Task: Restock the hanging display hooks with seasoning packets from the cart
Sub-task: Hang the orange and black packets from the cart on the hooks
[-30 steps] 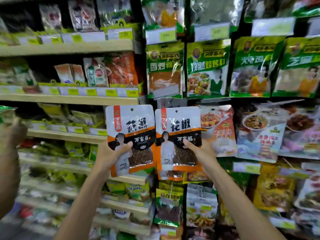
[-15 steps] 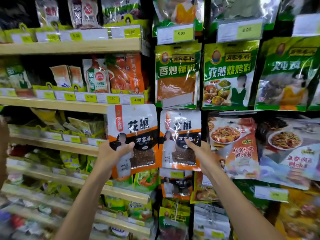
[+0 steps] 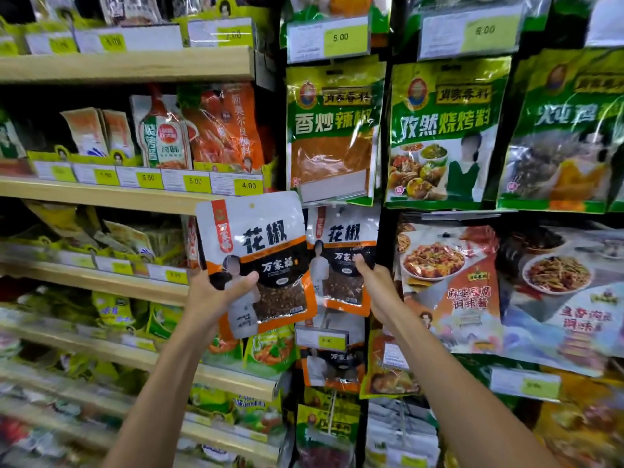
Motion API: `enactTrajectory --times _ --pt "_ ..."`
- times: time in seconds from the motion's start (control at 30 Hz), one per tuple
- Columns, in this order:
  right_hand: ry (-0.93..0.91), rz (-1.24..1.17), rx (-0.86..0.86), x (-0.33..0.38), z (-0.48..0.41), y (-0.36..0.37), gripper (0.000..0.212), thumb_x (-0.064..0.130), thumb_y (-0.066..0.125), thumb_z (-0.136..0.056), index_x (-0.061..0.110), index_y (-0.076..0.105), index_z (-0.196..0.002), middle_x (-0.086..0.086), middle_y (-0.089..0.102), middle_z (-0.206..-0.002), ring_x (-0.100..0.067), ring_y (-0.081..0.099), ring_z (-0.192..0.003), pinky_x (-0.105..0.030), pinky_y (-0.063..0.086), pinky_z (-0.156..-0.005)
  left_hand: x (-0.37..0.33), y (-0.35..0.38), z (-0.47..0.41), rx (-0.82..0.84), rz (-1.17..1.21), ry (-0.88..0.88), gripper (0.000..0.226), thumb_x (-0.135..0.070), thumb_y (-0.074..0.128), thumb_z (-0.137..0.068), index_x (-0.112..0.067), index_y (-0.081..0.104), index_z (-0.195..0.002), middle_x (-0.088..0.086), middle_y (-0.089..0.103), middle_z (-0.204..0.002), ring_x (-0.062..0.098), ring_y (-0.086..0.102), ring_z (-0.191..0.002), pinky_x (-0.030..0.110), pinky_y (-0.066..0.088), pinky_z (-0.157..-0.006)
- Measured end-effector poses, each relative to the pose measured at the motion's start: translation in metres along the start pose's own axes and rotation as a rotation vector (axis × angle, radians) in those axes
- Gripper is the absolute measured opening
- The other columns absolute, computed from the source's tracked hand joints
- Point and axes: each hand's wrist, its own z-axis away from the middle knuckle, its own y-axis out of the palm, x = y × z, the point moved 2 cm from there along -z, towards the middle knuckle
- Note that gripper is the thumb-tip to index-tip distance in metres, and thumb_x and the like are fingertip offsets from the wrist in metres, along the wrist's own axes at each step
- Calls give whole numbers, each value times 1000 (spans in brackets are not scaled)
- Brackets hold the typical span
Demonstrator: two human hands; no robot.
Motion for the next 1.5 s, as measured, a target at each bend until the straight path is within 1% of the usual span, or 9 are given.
enactTrajectory --times 0.2,0.3,0.5,0.63,0.77,0.9,1.13,1.3,1.5 --pt "-253 375 -193 -4 41 -5 51 41 49 -97 10 42 -138 -4 52 -132 -21 50 -123 -29 41 -93 8 -5 6 51 56 -29 51 -29 78 -68 -8 31 -69 10 21 -63 24 37 -67 43 42 -74" --pt "-447 319 -290 4 71 0 39 30 51 -98 13 45 -133 5 49 -124 -9 46 -116 -24 39 -98 5 -4 5 117 46 -43 57 -36 80 -63 -9 30 -65 12 23 -65 27 36 -69 47 38 -70" --pt "-272 44 36 21 85 24 10 39 63 -87 33 66 -94 19 70 -92 9 63 -88 -7 48 -73 -2 30 3 301 1 -62 54 -39 79 -62 -17 30 -56 -8 21 -50 18 30 -49 26 33 -61" --pt "-200 -21 1 10 83 19 29 39 63 -86 13 72 -96 -7 73 -102 -19 67 -102 -36 53 -91 -3 55 2 318 -68 -57 48 -36 77 -70 -17 34 -57 -10 34 -49 10 38 -46 19 31 -50" --pt "-166 -31 -92 0 81 4 43 36 63 -87 -5 64 -97 -28 65 -109 -36 62 -106 -48 45 -98 -18 48 -11 -6 -205 209 16 -33 62 -89 -20 64 -99 -16 64 -85 -6 60 -76 11 47 -67" --pt "-187 -1 -146 3 74 -3 30 30 61 -92 2 69 -99 -18 70 -106 -29 64 -105 -45 47 -97 -43 32 -39 -408 -719 779 21 -15 51 -96 -3 61 -110 12 63 -101 27 57 -95 33 45 -80" --pt "-217 2 -120 15 54 -4 24 27 59 -94 8 70 -102 -5 72 -104 3 66 -84 -10 51 -72 -26 32 -85 -396 -1040 1093 24 -11 50 -96 1 60 -116 22 61 -112 35 54 -106 43 41 -92" --pt "-240 37 -154 18 49 -4 26 29 60 -93 5 70 -95 -8 73 -97 -13 68 -89 -23 51 -79 -17 28 -96 -390 -988 1153 26 -14 44 -98 -2 59 -116 21 60 -113 30 45 -108 43 36 -93" --pt "-230 80 -213 19 37 -3 32 31 61 -92 0 69 -88 -15 71 -88 -14 63 -78 -22 46 -68 -15 25 -100 -393 -948 1175 28 -13 42 -98 0 59 -116 21 61 -114 29 46 -108 43 35 -94"
